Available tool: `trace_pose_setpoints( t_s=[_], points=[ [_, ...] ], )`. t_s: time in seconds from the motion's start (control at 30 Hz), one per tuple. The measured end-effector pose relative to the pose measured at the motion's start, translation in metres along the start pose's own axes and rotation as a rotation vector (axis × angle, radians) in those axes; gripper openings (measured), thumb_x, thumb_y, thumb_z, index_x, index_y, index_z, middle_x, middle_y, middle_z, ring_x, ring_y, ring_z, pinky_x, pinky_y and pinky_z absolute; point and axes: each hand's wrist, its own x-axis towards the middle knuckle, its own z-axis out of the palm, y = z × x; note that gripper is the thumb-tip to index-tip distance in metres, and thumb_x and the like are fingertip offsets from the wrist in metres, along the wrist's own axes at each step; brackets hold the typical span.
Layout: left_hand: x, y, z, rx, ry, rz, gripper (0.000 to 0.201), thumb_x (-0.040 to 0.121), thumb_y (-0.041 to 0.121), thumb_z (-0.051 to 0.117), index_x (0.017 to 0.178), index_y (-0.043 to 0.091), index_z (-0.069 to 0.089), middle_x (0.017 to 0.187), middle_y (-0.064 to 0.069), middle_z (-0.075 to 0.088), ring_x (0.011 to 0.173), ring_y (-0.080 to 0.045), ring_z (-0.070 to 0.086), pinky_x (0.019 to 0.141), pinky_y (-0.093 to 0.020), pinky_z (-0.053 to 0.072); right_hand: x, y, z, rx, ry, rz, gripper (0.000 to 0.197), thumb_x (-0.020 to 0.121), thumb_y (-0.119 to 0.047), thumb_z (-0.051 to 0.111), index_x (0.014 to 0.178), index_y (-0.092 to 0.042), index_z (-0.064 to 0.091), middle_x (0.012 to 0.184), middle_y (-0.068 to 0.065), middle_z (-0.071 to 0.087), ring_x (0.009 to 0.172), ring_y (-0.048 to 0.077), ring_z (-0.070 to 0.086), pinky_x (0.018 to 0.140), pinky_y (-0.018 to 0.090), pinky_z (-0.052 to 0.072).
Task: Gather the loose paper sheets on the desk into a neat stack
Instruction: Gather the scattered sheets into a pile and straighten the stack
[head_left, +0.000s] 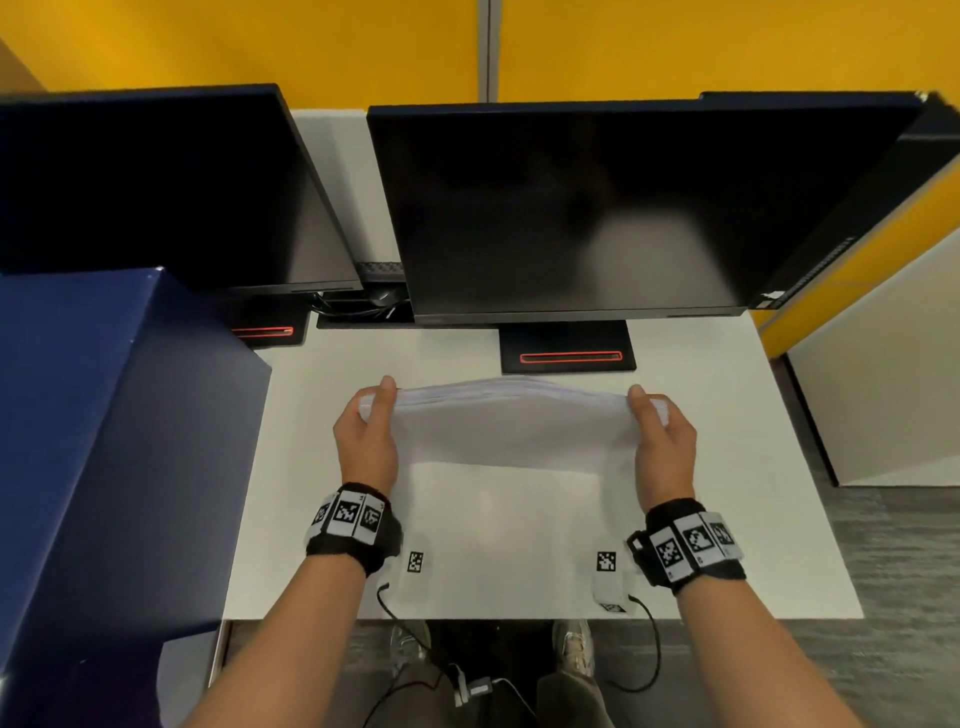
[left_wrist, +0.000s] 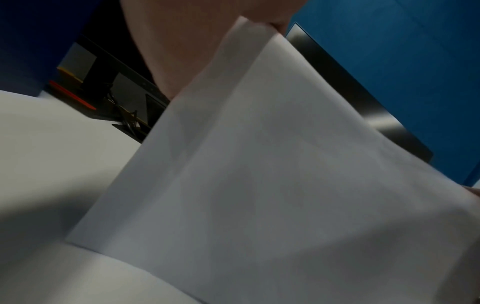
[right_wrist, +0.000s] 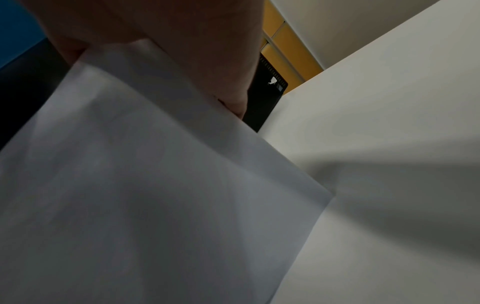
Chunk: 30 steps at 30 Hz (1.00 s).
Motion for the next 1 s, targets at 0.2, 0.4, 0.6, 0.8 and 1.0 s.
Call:
trace_pose_setpoints(
  t_s=[0.2,0.4,0.6,0.8,1.0],
  points=[
    [0.0,-0.006,-0.008,0.219,-0.08,0.107,0.028,0.077,0.02,0.082,0.099,0.016,0.065,0.089,0.005,0.069,0.085,-0.016,0.067,0.067,-0.012,0.052,0.003,-0.005,-0.01,-0.171,-0.159,-0.076,0.009,0.086,-0.032,0.071,0.087,-0.026,0.064,0.087,-0.01,0.067,0.077,-0.001,0.061,0.08,0.026,0.05],
    [0.007,0.087,-0.005,0.439,-0.156,0.437,0.022,0.072,0.031,0.085,0.08,0.031,0.065,0.075,0.016,0.066,0.068,0.008,0.062,0.064,-0.007,0.046,0.016,-0.038,-0.024,-0.654,-0.355,-0.262,0.013,0.074,-0.026,0.083,0.083,-0.022,0.074,0.08,-0.015,0.071,0.079,0.001,0.064,0.078,0.025,0.052],
    [-0.013,0.163,0.047,0.888,-0.503,0.833,0.029,0.078,0.053,0.07,0.096,0.03,0.07,0.083,0.008,0.071,0.078,-0.012,0.065,0.073,-0.034,0.056,-0.001,-0.072,0.047,-0.627,-0.487,-0.438,0.014,0.081,-0.03,0.076,0.092,-0.023,0.072,0.077,-0.007,0.069,0.073,0.01,0.065,0.066,0.024,0.051],
    [0.029,0.143,-0.015,0.758,-0.384,0.457,0.04,0.061,0.048,0.087,0.088,0.022,0.073,0.079,0.008,0.072,0.077,-0.009,0.068,0.075,-0.038,0.059,0.0,-0.058,0.028,-0.223,-0.326,-0.235,0.013,0.08,-0.016,0.079,0.089,-0.024,0.074,0.071,-0.031,0.07,0.071,-0.011,0.067,0.065,0.009,0.052],
    [-0.001,0.082,0.015,0.054,-0.441,0.182,0.064,0.054,0.022,0.093,0.111,0.017,0.064,0.1,0.006,0.075,0.097,-0.013,0.071,0.082,-0.031,0.058,-0.006,-0.049,0.03,-0.011,-0.262,-0.204,0.018,0.079,-0.007,0.078,0.091,-0.02,0.074,0.083,-0.02,0.076,0.081,-0.001,0.072,0.07,0.012,0.054]
  ],
)
